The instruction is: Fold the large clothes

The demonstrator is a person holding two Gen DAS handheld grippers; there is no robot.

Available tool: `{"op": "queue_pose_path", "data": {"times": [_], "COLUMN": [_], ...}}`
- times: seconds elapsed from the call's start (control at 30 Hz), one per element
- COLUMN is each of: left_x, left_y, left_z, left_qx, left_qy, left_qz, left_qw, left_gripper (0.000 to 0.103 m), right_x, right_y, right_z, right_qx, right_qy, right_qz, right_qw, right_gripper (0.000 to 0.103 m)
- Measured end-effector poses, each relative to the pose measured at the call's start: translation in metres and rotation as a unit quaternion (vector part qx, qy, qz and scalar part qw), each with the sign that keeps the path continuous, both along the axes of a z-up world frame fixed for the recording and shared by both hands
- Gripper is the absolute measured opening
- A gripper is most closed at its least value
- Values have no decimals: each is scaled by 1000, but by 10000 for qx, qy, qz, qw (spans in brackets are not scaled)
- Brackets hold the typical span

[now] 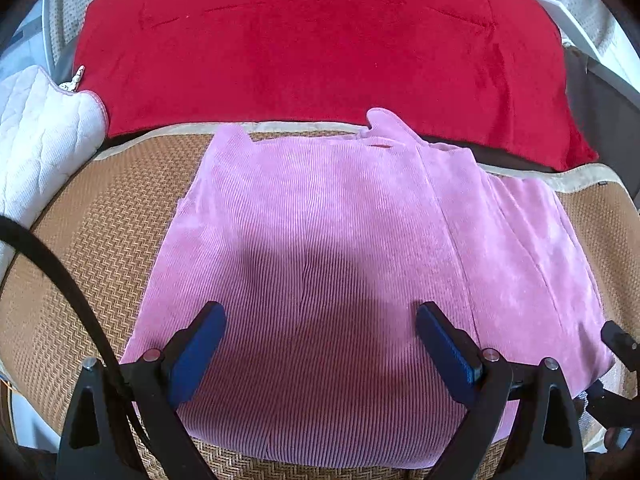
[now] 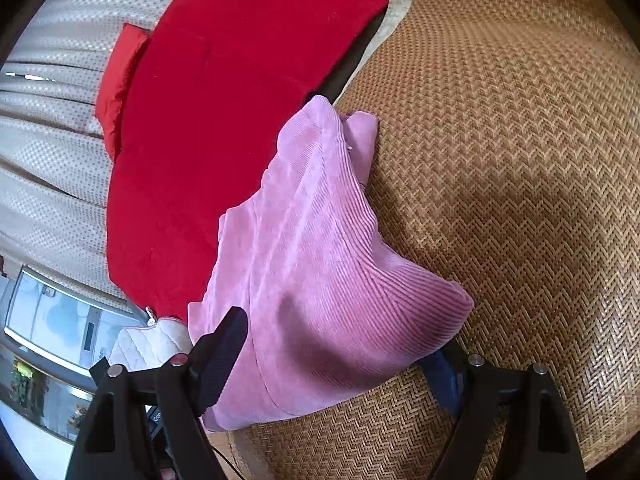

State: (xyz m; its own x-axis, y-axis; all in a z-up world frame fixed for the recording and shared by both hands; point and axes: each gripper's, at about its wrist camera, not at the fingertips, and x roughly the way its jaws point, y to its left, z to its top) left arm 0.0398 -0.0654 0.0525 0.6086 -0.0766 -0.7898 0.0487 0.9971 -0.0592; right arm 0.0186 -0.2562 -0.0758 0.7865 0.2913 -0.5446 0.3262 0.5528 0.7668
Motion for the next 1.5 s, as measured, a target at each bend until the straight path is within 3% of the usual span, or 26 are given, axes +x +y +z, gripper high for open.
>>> {"op": "queue_pose_path", "data": {"times": [0.17, 0.23, 0.3, 0.43, 0.53, 0.6, 0.77, 0.8, 0.83, 0.97, 1.07, 1.17, 1.2, 1.23, 1.3, 1.4, 1.43, 1.47, 1.5], "left_x": [-1, 4, 8, 4, -3, 5, 6, 6, 7, 12, 16, 20, 21, 22, 23, 21, 19, 17, 16], "left_y": [0, -6, -7, -4, -4, -14, -17, -16, -15, -8, -1, 7, 9, 11, 19, 53, 72, 79, 89], "left_z": [7, -1, -14, 0, 8, -13, -22, -23, -24, -25, -24, -26, -26, -25, -23, -13, -9, -8, -7], "left_qx": [-101, -2, 30, -38, -53, 302, 323, 278, 247, 132, -117, -346, -390, -439, -598, -1265, -1512, -1396, -1548], "left_qy": [-185, -88, 54, 7, -366, -4, -129, -123, -131, -132, -74, -50, -40, -28, 23, 85, 62, 71, 34], "left_qz": [-36, -123, -161, -190, -171, -333, -354, -363, -380, -450, -536, -578, -596, -632, -697, -465, -201, -40, 21], "left_qw": [9998, 9999, 9999, 9998, 9992, 9990, 9988, 9989, 9989, 9988, 9985, 9977, 9975, 9970, 9958, 9908, 9883, 9902, 9879], "left_gripper": [96, 96, 98, 97, 97, 98, 100, 100, 100, 100, 100, 100, 100, 100, 99, 99, 96, 94, 94], "right_x": [18, 28, 33, 37, 36, 39, 57, 64, 76, 100, 118, 136, 145, 149, 159, 167, 170, 175, 179], "right_y": [12, 19, 21, 22, 20, 19, 21, 24, 29, 51, 92, 151, 182, 197, 250, 294, 299, 303, 300], "right_z": [9, 11, 9, 10, 10, 10, 11, 13, 19, 52, 101, 144, 156, 159, 159, 140, 134, 125, 122], "right_qx": [-214, -324, -360, -414, -367, -361, -364, -450, -627, -1391, -2334, -3185, -3545, -3711, -4230, -4705, -4741, -4773, -4676], "right_qy": [38, 73, 116, 260, 300, 338, 343, 380, 481, 441, 63, -391, -540, -602, -735, -744, -716, -664, -632], "right_qz": [98, 119, 98, 59, 45, 18, -70, -51, 47, 221, 490, 899, 1149, 1280, 1765, 2252, 2334, 2389, 2356], "right_qw": [9997, 9994, 9992, 9988, 9989, 9988, 9987, 9983, 9969, 9891, 9711, 9428, 9264, 9177, 8857, 8499, 8459, 8430, 8496], "right_gripper": [83, 83, 79, 66, 66, 67, 70, 65, 36, 27, 24, 22, 21, 20, 18, 17, 17, 16, 16]}}
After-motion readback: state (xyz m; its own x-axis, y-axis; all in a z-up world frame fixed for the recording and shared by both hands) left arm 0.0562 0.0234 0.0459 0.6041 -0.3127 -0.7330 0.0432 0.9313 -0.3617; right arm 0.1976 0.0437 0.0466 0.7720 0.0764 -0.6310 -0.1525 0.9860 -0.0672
